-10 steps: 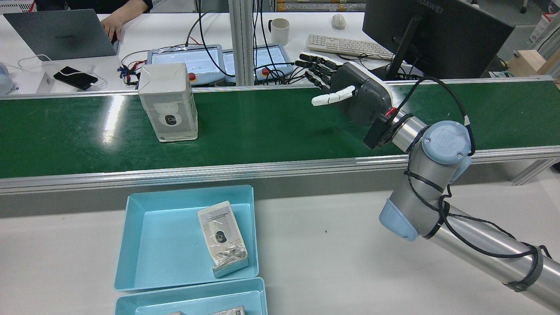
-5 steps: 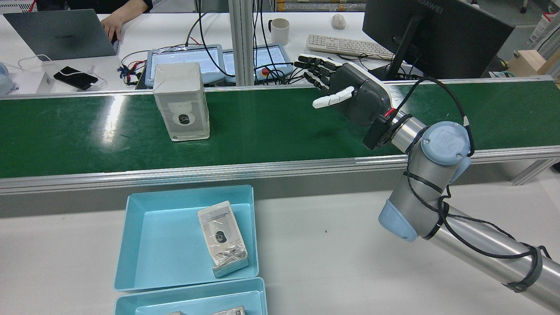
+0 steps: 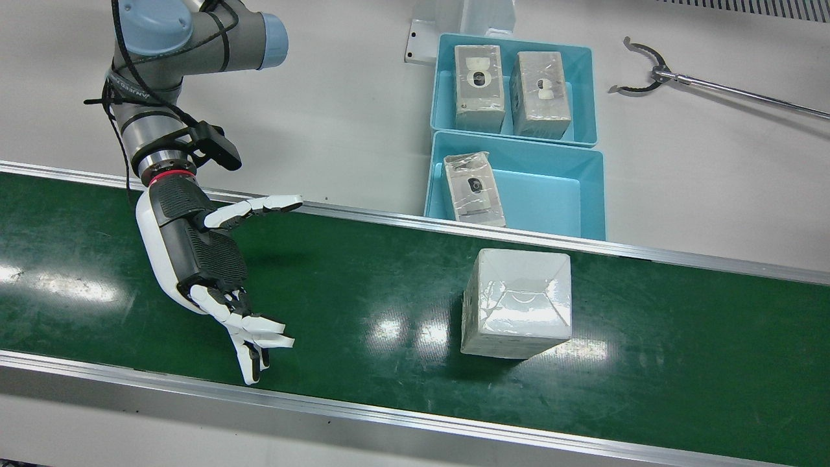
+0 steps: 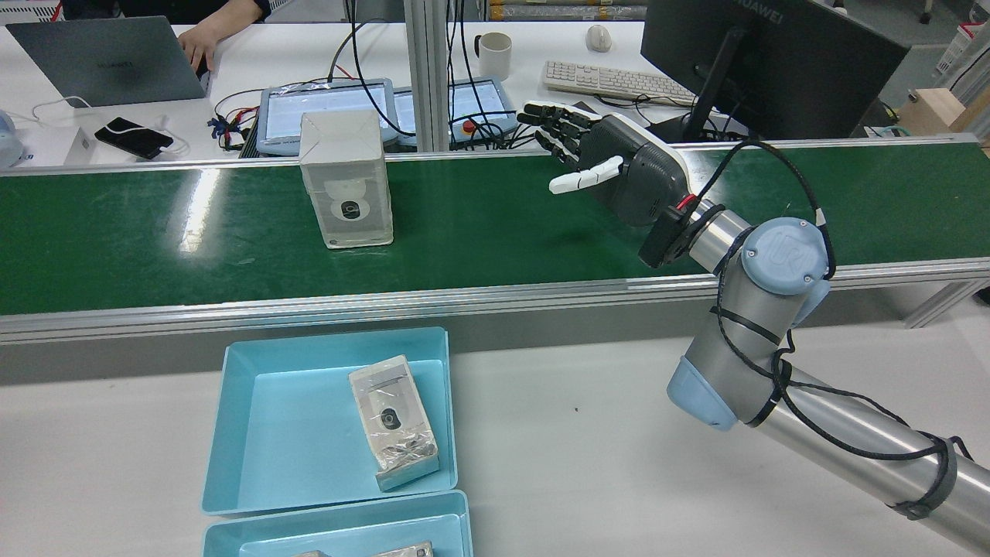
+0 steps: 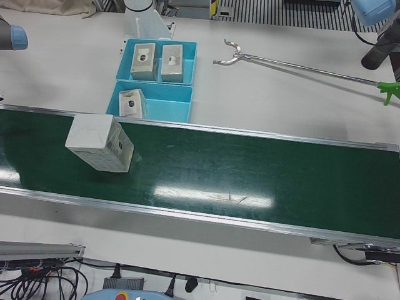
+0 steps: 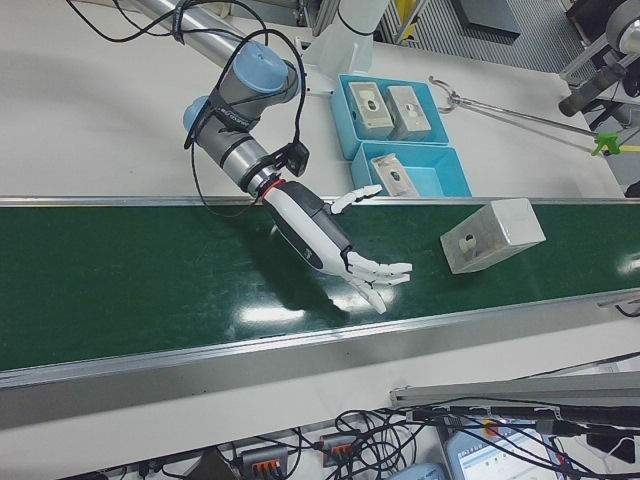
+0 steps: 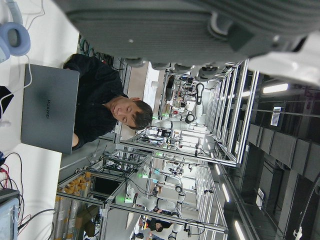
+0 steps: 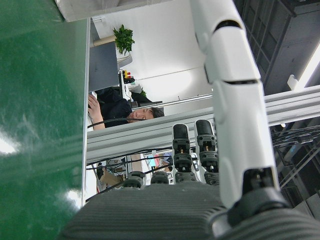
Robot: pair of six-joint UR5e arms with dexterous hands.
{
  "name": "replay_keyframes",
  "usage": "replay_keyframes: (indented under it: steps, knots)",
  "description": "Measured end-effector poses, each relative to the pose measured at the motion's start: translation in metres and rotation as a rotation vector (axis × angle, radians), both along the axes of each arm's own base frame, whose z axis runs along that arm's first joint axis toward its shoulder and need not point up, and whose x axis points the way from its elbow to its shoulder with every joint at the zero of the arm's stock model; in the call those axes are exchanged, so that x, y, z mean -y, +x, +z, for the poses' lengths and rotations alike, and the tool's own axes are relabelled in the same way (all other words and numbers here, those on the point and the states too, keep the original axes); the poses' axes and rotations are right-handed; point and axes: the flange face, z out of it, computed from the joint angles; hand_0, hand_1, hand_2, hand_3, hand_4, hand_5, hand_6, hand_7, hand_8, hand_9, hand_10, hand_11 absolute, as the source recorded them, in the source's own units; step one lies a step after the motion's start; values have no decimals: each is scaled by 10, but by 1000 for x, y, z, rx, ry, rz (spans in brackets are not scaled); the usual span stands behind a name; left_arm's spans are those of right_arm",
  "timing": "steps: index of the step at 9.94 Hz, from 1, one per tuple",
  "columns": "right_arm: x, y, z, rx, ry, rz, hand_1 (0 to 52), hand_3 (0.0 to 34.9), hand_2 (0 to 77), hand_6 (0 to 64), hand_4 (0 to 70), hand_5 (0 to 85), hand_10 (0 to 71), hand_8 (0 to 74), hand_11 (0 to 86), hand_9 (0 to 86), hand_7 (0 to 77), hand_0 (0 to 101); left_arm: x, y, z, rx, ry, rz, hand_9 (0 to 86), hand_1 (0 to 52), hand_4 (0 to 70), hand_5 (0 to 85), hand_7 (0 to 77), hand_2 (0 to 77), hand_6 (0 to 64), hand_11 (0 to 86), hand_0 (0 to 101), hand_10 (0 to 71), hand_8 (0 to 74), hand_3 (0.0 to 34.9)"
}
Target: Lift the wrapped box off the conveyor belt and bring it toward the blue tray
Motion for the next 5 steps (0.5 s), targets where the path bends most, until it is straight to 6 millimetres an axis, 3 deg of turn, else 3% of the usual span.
replay_keyframes:
  steps: [5]
  knots:
    - [-4,-7,1,-3,-1,-12,196,18,125,76,207,169,22,0,44,22,191,530,0,0,0,0,0,0,5,0,0,11,5,11,0,0,0,5,5,0]
